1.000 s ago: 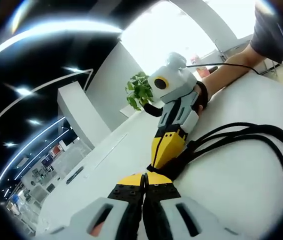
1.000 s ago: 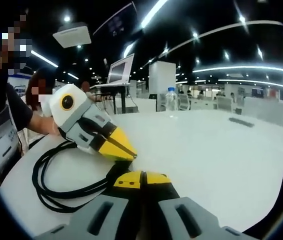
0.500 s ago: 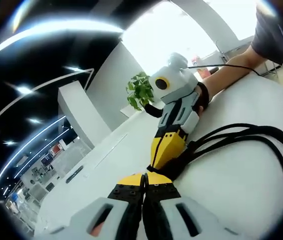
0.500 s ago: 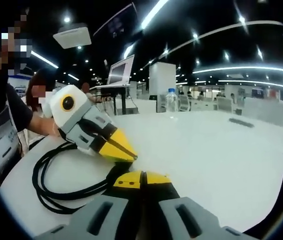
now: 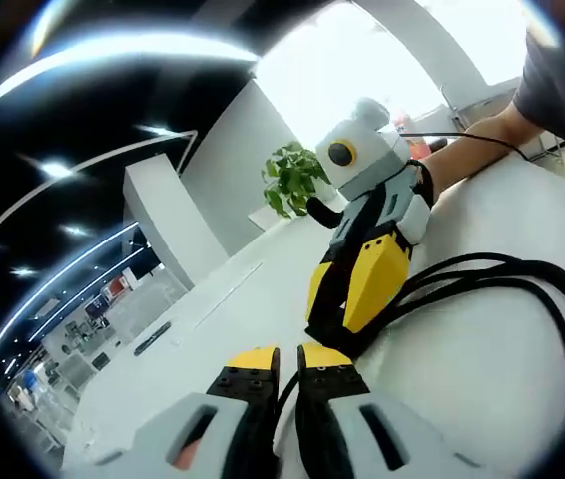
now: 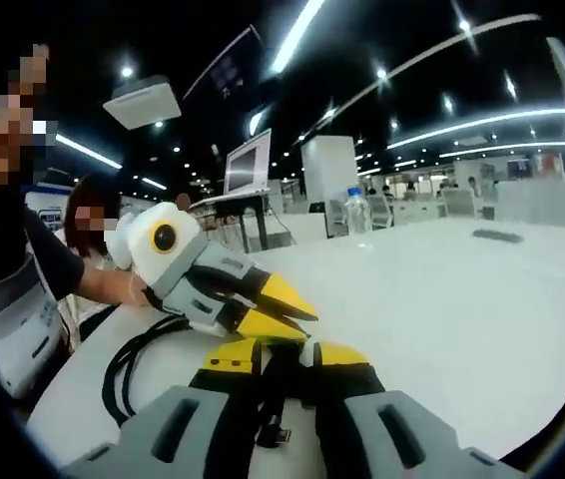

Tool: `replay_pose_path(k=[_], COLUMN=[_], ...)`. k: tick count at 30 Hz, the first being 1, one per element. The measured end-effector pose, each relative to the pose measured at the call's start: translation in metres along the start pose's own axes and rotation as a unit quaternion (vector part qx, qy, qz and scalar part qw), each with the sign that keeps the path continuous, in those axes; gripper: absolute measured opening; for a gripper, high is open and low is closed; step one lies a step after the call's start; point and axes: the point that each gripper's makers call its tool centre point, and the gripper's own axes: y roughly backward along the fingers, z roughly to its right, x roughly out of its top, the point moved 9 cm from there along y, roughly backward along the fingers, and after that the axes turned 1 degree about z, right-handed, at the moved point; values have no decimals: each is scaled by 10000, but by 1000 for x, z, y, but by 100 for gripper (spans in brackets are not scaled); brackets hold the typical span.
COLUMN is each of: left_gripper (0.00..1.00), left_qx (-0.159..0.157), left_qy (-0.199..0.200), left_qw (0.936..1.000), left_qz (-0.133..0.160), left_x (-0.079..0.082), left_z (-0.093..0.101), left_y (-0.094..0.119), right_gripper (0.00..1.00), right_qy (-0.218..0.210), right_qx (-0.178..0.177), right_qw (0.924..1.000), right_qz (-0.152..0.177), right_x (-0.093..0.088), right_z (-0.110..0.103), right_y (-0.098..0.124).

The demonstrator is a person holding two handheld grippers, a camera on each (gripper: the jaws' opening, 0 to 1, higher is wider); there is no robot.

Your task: Coil the Type-C to USB data cable on the desktop and secure it with Velcro straps.

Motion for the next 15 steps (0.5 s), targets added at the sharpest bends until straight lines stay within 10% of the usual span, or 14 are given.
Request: replay_pose_path(k=[15], left_gripper=[10], left_qx=[430], left_qy=[37], left_qw=[9991], left_qz=[-45], left_x=[-1], left_z=[-13], left_y=[5], right_gripper=[26], right_qy=[500], right_qx=[-161], right_qw=[9979], right_qz=[-367], right_x=[3], right_z=[-11], right_y=[-3])
